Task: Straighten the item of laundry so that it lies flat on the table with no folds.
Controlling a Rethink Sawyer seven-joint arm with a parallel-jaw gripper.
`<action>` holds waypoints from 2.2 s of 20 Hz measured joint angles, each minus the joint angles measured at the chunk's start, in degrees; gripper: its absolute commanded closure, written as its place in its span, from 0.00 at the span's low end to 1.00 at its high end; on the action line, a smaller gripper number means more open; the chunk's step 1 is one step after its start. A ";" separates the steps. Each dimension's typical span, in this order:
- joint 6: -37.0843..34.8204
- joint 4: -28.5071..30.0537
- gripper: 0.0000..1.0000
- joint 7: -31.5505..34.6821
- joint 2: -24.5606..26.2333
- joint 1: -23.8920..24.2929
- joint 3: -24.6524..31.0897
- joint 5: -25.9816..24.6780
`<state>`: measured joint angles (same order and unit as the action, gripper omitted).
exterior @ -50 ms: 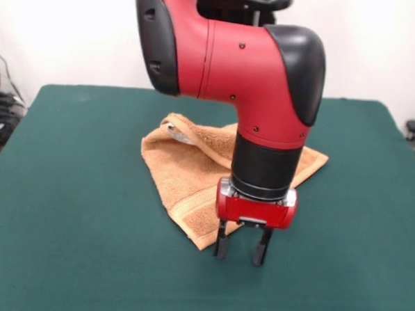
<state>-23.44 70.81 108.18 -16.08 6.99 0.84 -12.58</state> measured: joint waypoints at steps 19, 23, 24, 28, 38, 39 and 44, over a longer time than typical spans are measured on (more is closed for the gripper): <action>0.01 5.99 0.00 0.00 -4.74 0.85 0.52 0.31; 0.01 7.76 0.00 0.00 -6.21 0.87 0.53 0.30; 0.00 7.95 0.00 0.00 -6.36 0.90 0.53 0.29; 0.01 7.99 0.00 0.00 -6.48 1.26 0.54 0.29; 0.02 7.91 0.00 0.00 -5.06 3.34 0.50 0.29; 0.02 7.90 0.00 0.00 -4.72 3.37 0.50 0.29; 0.21 7.64 0.00 -0.01 -2.86 3.30 0.50 0.34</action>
<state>-23.23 78.45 108.17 -18.94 10.28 1.34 -12.24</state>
